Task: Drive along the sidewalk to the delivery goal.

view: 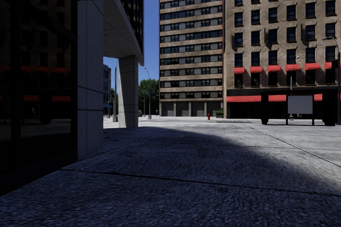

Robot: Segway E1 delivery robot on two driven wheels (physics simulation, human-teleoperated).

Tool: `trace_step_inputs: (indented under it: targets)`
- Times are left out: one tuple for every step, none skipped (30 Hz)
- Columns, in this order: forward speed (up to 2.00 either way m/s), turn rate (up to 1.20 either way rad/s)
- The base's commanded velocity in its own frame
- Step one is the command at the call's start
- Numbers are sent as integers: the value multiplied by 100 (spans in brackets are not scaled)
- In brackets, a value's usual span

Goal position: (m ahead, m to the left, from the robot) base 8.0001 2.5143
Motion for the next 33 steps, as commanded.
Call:
trace_step_inputs:
  targets:
    - [198,0]
    - [200,0]
    - [200,0]
    - [200,0]
    - [200,0]
    - [200,0]
    - [200,0]
    - [197,0]
    - [186,0]
    - [175,0]
    - [175,0]
    - [159,1]
    - [139,8]
    - [139,8]
    - [122,11]
    - [117,12]
    - [115,13]
    - [115,13]
    - [115,13]
    - [115,13]
    - [115,15]
    - [115,15]
    - [115,17]
    - [117,17]
    - [117,17]
    - [120,17]
    - [122,17]
    - [127,17]
    - [127,17]
    - [133,17]
    - [134,17]
    - [135,17]
    - [135,17]
